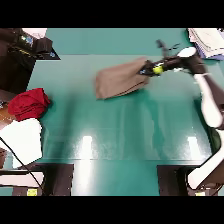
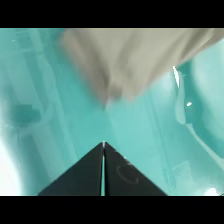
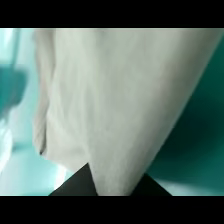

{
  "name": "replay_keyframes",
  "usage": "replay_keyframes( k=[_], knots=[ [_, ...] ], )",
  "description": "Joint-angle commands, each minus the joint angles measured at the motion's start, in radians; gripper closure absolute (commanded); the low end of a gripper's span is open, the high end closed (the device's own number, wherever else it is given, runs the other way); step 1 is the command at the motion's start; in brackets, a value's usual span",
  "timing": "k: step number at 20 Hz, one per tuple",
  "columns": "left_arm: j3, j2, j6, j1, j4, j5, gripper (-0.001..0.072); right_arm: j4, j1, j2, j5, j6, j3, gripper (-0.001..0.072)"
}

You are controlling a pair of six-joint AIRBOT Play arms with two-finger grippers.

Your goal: Fold the shirts.

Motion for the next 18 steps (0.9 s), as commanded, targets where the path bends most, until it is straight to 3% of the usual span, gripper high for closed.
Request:
replay_keyframes(
  k=[1,5,9,18],
  knots=[
    [0.0,0.0,0.002,-0.074,0.0,0.073,0.0684,-0.081,-0.234,0.205,-0.032,0.0,-0.162,0.069],
    [0.0,0.0,0.003,-0.164,0.0,0.142,0.0684,-0.087,-0.523,0.384,-0.08,0.0,-0.326,0.069],
    [0.0,0.0,0.01,-0.207,-0.001,0.151,0.0684,-0.087,-0.726,0.526,-0.226,0.0,-0.485,0.0691],
    [0.0,0.0,0.013,-0.207,-0.001,0.149,0.0684,-0.143,-0.837,0.718,-0.323,0.0,-0.517,0.069]
  ],
)
